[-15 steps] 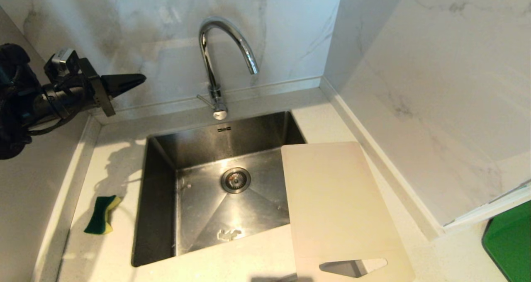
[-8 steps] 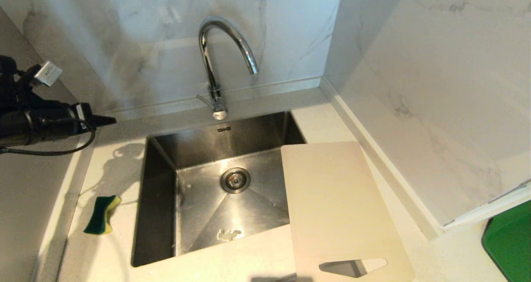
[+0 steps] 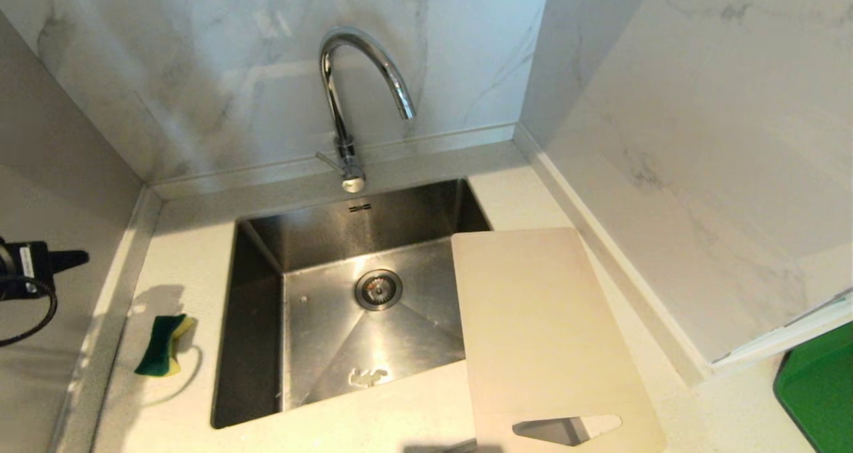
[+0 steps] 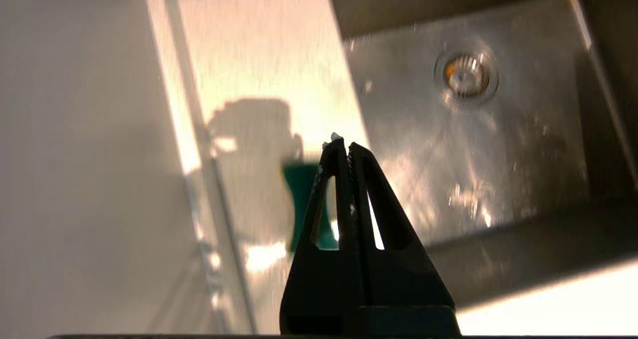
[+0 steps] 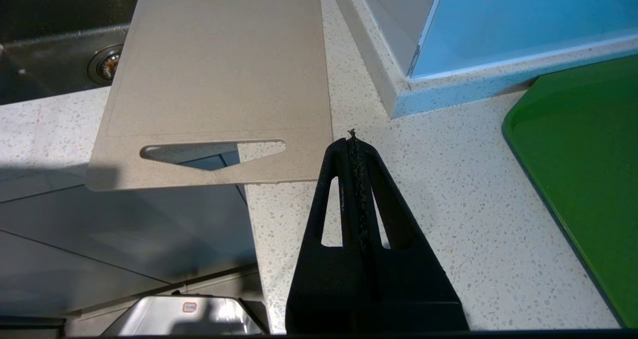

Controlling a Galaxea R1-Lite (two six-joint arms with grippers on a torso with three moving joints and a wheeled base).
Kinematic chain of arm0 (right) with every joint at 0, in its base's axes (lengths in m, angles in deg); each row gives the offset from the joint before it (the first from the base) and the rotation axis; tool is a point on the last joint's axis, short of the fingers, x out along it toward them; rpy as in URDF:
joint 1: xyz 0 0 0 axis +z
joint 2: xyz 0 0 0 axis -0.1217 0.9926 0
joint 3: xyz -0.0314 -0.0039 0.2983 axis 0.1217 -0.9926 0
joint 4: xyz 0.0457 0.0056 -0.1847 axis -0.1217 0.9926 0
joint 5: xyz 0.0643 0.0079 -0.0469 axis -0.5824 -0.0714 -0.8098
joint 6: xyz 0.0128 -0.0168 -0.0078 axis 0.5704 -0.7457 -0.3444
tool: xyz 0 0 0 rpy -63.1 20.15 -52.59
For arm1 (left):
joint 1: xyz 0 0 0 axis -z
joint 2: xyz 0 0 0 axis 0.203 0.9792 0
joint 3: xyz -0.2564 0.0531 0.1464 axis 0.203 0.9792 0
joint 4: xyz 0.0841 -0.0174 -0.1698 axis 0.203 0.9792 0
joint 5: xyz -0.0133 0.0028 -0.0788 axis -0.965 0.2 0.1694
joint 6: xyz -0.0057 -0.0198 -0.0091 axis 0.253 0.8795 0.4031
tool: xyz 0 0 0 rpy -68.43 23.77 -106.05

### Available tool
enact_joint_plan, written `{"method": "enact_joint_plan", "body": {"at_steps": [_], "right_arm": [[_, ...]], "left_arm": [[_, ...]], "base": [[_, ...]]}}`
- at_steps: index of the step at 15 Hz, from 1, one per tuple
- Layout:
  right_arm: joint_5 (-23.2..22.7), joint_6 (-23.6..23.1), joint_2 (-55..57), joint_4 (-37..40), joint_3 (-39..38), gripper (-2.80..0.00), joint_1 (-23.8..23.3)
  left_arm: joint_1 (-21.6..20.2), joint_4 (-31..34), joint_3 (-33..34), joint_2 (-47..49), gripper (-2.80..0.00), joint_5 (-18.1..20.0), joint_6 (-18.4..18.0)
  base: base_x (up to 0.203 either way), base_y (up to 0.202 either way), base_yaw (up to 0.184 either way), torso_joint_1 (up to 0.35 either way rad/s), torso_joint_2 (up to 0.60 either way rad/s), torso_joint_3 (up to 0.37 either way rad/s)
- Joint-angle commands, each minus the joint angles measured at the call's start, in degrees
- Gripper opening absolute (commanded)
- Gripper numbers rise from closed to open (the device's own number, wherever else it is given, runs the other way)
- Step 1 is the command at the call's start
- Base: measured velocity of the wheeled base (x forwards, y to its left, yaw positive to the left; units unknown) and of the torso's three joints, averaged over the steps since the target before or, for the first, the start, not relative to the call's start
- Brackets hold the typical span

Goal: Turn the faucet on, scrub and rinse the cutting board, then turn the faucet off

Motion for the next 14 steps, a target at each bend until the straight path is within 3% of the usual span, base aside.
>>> {"method": "enact_joint_plan", "body": {"at_steps": [1, 5, 7, 11, 14], "right_arm": [[-0.05, 0.05, 0.00, 0.04, 0.00, -2.80, 0.00], [-0.05, 0.05, 0.00, 0.04, 0.00, -2.80, 0.00], [-0.05, 0.05, 0.00, 0.04, 0.00, -2.80, 0.00], [-0.05, 0.05, 0.00, 0.04, 0.00, -2.80, 0.00], [-0.05, 0.05, 0.00, 0.04, 0.00, -2.80, 0.00]], "left_arm": [[-0.68, -3.03, 10.82, -9.50, -2.80, 0.07, -0.01], [-0.76, -10.95, 28.95, -22.79, -2.80, 0.87, -0.05], [-0.65, -11.97, 35.12, -27.33, -2.80, 8.03, -0.18], [1.32, -11.93, 40.19, -35.04, -2.80, 14.12, -0.40], [4.99, -9.63, 41.56, -41.07, -2.80, 15.45, 1.69]], "base": [[0.000, 0.000, 0.000, 0.000, 0.00, 0.000], [0.000, 0.000, 0.000, 0.000, 0.00, 0.000], [0.000, 0.000, 0.000, 0.000, 0.00, 0.000], [0.000, 0.000, 0.000, 0.000, 0.00, 0.000], [0.000, 0.000, 0.000, 0.000, 0.00, 0.000]]}}
